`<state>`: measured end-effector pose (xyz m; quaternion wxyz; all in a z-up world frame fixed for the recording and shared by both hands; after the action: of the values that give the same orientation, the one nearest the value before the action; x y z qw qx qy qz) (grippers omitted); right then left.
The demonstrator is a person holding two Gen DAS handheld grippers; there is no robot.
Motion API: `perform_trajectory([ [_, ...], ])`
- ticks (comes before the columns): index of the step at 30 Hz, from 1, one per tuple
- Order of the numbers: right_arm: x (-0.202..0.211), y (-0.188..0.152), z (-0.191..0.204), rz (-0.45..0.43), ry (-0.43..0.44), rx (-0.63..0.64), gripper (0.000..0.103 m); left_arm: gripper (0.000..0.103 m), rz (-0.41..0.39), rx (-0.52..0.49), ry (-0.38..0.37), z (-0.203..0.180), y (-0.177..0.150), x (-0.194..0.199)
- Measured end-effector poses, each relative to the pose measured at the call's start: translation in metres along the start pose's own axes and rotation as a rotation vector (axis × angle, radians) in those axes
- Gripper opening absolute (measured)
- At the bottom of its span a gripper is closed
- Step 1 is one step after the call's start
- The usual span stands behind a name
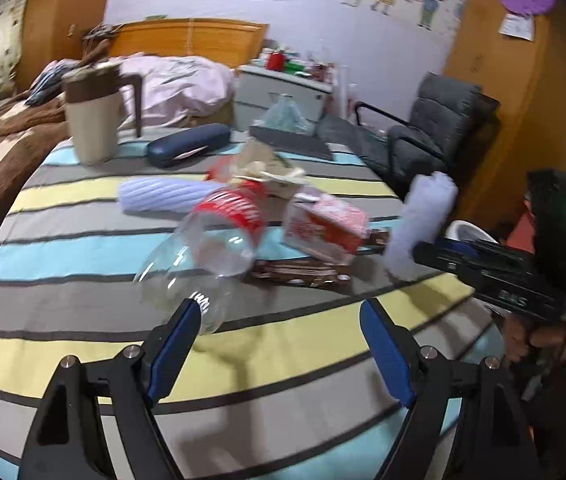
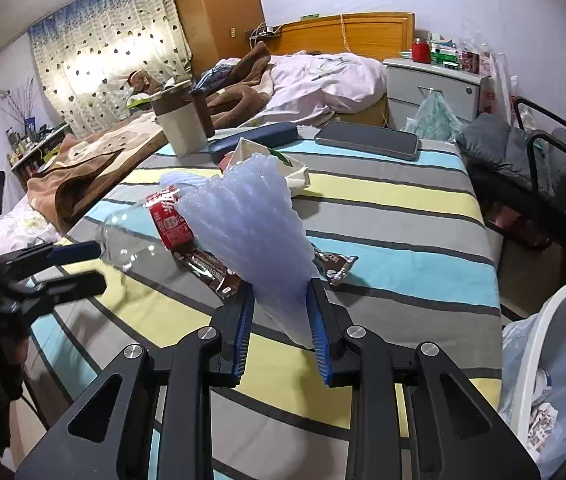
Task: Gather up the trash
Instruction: 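Grasp the white foam sleeve with the right gripper, then grasp the clear Coca-Cola bottle with the left gripper while the right gripper holds the foam sleeve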
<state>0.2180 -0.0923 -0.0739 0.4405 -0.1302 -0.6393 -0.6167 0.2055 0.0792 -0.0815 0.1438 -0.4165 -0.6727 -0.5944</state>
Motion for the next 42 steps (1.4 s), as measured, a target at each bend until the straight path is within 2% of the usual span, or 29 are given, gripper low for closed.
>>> perform_trajectory([
  [3,0.0,0.0,-0.002,-0.001,-0.003,-0.005,0.029,0.083,-0.036,-0.03,0.044,-0.002,0.01,0.013],
  [6,0.0,-0.001,-0.002,0.004,-0.006,-0.006,0.029,0.084,-0.07,-0.031,0.153,0.016,0.024,0.023],
  [11,0.0,-0.002,-0.003,0.028,-0.001,-0.023,0.029,0.084,-0.018,-0.02,0.196,0.042,0.04,0.009],
  [13,0.0,-0.004,-0.002,0.041,-0.003,-0.019,0.029,0.084,-0.005,-0.059,0.217,0.044,0.045,0.0],
  [16,0.001,-0.006,-0.005,0.082,-0.028,-0.016,0.03,0.084,0.05,-0.051,0.192,0.052,0.045,-0.022],
  [17,0.002,-0.007,-0.006,0.087,-0.039,-0.011,0.03,0.084,0.066,-0.039,0.202,0.055,0.044,-0.027],
  [19,-0.001,-0.009,-0.01,0.125,-0.057,0.0,0.03,0.084,0.071,-0.085,0.231,0.051,0.04,-0.033],
  [22,-0.007,-0.011,-0.014,0.155,-0.083,0.008,0.03,0.083,0.105,-0.083,0.176,0.044,0.033,-0.045],
  [26,-0.011,-0.011,-0.016,0.179,-0.132,0.029,0.031,0.068,0.114,-0.088,0.18,0.043,0.03,-0.051],
  [30,-0.01,-0.01,-0.016,0.168,-0.139,0.055,0.043,0.068,0.114,-0.074,0.169,0.045,0.029,-0.05],
  [33,-0.008,-0.007,-0.021,0.113,-0.121,0.031,0.05,0.068,0.105,-0.062,0.177,0.048,0.03,-0.05],
  [35,-0.01,-0.006,-0.025,0.096,-0.101,0.008,0.05,0.068,0.102,-0.055,0.177,0.049,0.03,-0.05],
  [42,-0.024,-0.003,-0.028,0.09,-0.114,0.009,0.05,0.068,0.091,-0.037,0.176,0.052,0.033,-0.051],
])
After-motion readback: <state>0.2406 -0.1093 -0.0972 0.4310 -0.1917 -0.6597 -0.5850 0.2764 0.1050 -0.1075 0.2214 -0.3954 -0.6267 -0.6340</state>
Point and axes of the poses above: each gripper's, at about its wrist camera, not at the fingertips, and x roughly against the way its jaws point, z to its left, y to its top, the point moved 9 cm from there along -x, roughly the way its jaws point, and after that the axes turned 3 degrees about z, right-handed, at the moved point
